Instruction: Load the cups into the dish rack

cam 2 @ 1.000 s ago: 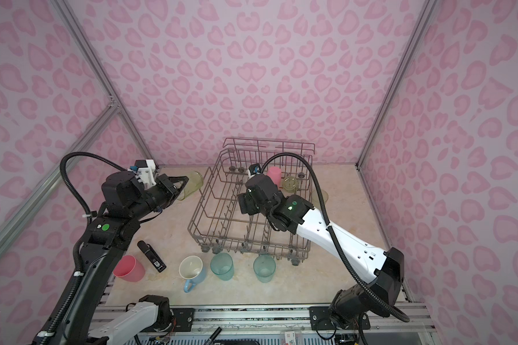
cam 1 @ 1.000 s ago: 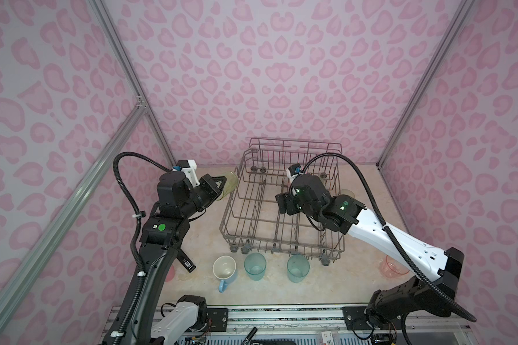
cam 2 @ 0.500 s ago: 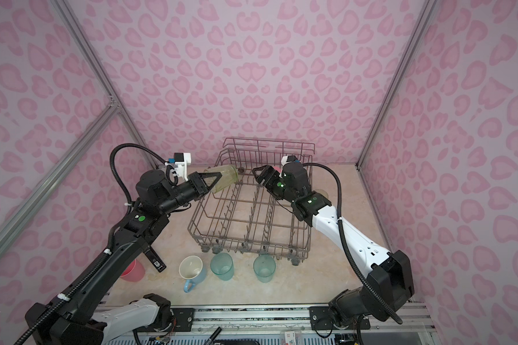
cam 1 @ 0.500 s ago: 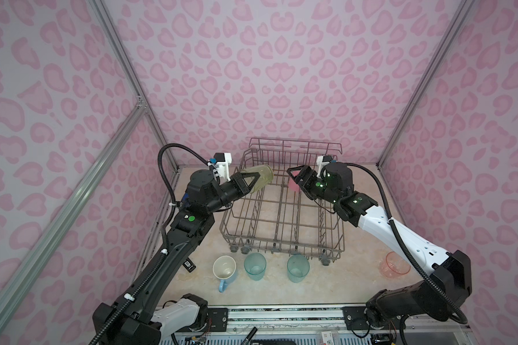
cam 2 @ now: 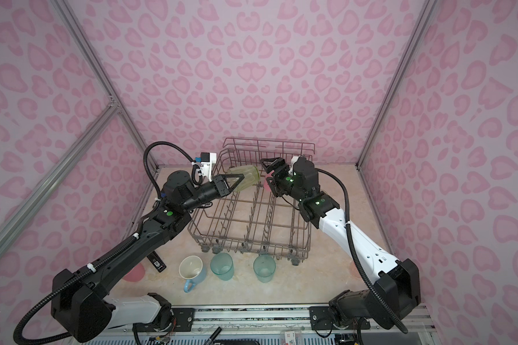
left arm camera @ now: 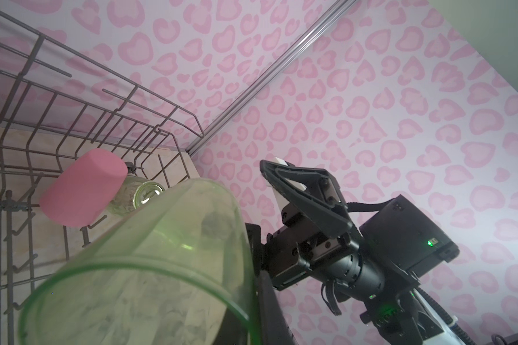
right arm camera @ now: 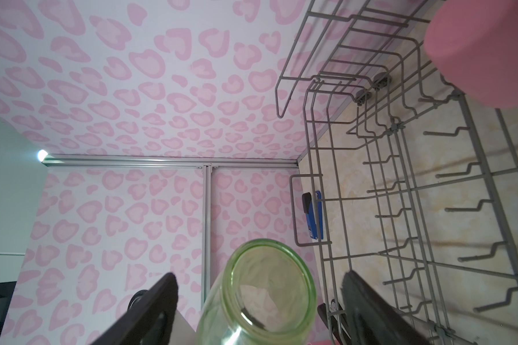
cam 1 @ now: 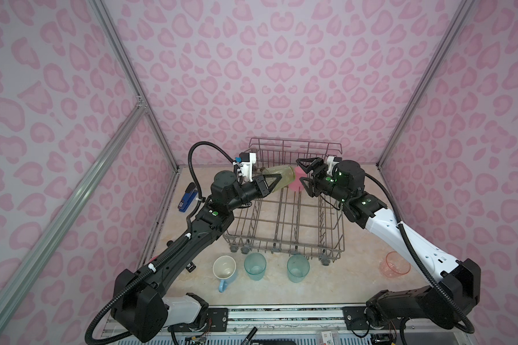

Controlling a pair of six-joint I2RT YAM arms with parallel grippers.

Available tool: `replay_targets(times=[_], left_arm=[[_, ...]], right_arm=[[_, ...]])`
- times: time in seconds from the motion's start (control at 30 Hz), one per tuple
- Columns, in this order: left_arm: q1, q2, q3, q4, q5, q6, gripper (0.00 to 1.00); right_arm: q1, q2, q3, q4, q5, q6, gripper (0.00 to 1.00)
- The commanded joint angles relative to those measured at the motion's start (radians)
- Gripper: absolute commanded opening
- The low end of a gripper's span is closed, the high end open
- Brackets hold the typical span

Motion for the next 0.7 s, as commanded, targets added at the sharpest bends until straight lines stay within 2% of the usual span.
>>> replay_targets(times=[0.0, 0.4, 0.6, 0.67], left_arm=[[-0.017, 0.018, 0.020, 0.089, 0.000, 0.040, 0.03], [-0.087, 0.108, 0.067, 0.116, -0.010, 0.063, 0.03], [-0.119, 0.167, 0.106, 0.121, -0.015, 0.074, 0.03], [-0.126, 0.183, 0.120, 0.121, -0.013, 0.073, 0.03]], right_arm=[[0.000, 0.001, -0.011, -0.007, 0.012, 0.052, 0.85], [0.001, 0.017, -0.041, 0.021, 0.007, 0.133, 0.83], [0.006, 0.009, -0.065, 0.052, 0.020, 0.165, 0.79], [0.007, 0.001, -0.074, 0.055, 0.031, 0.171, 0.74]])
